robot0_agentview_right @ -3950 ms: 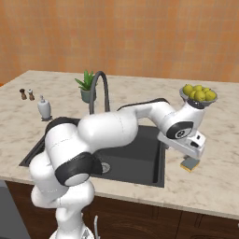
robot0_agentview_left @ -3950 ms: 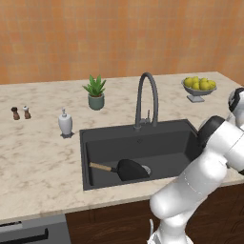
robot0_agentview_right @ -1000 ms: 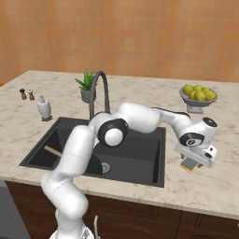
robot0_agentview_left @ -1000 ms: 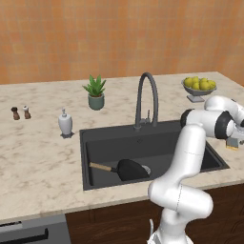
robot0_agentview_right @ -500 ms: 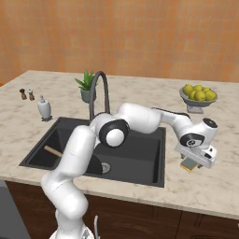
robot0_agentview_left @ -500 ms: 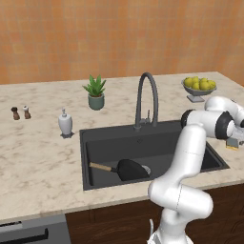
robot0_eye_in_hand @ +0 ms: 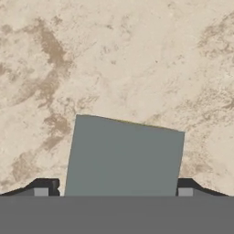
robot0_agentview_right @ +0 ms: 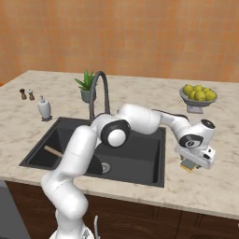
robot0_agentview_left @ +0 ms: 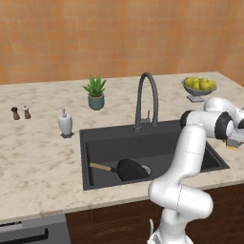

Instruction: Pick the pan and sponge and place them into the sink. Then turn on the water.

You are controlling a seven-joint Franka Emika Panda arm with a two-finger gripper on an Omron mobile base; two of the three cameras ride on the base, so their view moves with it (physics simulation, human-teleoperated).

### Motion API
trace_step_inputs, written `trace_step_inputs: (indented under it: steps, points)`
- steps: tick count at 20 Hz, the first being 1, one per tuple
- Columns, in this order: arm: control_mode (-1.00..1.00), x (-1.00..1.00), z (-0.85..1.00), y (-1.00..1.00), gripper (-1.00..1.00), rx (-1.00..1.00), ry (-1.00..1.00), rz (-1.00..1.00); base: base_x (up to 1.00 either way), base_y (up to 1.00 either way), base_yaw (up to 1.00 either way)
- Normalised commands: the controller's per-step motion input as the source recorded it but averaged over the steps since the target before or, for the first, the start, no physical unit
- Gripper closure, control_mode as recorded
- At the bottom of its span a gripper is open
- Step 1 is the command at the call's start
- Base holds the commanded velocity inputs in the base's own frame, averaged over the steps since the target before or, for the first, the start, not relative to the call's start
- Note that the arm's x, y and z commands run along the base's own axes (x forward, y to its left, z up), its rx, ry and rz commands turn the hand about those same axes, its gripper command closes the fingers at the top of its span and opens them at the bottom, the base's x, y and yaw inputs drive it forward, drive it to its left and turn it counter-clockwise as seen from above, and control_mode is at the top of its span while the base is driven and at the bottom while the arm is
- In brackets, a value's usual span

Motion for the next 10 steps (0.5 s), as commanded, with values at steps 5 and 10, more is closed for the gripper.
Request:
trace_step_inputs:
  steps: [5,10]
  points:
    - [-1.00,0.09,-0.52,0.19,1.00,-0.02,0.05,0.00,0.00,0.00,0.00]
    - [-1.00,-0.13,-0.08,0.47,1.00,0.00,-0.05,0.01,0.00,0.00,0.00]
